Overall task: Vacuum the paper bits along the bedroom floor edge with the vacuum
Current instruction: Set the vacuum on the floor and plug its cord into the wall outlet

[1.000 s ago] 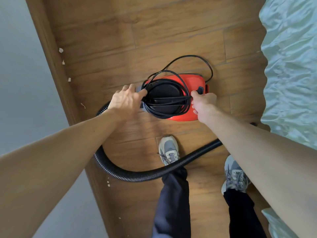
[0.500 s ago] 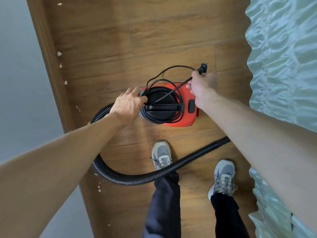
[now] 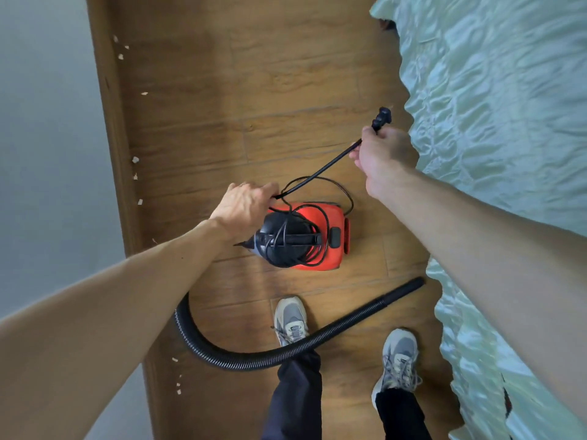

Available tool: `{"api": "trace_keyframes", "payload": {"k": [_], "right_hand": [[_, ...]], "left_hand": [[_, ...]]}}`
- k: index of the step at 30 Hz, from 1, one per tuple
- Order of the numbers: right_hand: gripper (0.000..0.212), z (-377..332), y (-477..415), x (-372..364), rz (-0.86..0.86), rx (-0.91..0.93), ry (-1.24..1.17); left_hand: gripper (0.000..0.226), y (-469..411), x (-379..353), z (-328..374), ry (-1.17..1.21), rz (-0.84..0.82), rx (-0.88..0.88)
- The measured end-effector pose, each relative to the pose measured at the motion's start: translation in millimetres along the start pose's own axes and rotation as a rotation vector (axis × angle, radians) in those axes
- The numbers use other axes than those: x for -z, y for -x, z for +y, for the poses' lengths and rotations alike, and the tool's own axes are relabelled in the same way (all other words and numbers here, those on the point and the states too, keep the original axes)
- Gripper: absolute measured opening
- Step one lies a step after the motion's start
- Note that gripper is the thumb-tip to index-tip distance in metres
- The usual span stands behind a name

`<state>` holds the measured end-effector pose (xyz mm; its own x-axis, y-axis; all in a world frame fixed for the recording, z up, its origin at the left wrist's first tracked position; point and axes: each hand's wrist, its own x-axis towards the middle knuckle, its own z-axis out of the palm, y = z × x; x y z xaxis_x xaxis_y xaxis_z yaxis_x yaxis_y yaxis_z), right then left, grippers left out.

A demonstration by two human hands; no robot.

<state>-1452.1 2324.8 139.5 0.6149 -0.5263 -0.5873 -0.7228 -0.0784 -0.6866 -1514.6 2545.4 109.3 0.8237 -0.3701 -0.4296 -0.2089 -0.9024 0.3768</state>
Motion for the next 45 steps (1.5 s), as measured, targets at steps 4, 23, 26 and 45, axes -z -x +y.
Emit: {"api": "trace_keyframes", "payload": {"k": [4, 23, 26, 45], "right_hand": [[0.026, -54.6, 4.3, 33.3, 0.039, 0.099, -0.028], [0.030, -349.6, 100.7, 271.1, 0.330, 0.536, -0.289], [0.029, -385.4, 133.3, 315.9, 0.364, 0.641, -0.308], [0.029, -438.2, 356.8, 659.3, 0.766, 0.922, -0.193]], "left_hand": [[0.017, -11.1, 43.3, 36.5, 0.090, 0.072, 0.014], [0.007, -12.7, 320.7, 260.7, 0.306, 0.426, -0.259], [0.007, 1.7, 360.9, 305.0, 0.333, 0.455, -0.291], [0.013, 170.9, 467.2, 619.6, 0.233, 0.561, -0.595]]}}
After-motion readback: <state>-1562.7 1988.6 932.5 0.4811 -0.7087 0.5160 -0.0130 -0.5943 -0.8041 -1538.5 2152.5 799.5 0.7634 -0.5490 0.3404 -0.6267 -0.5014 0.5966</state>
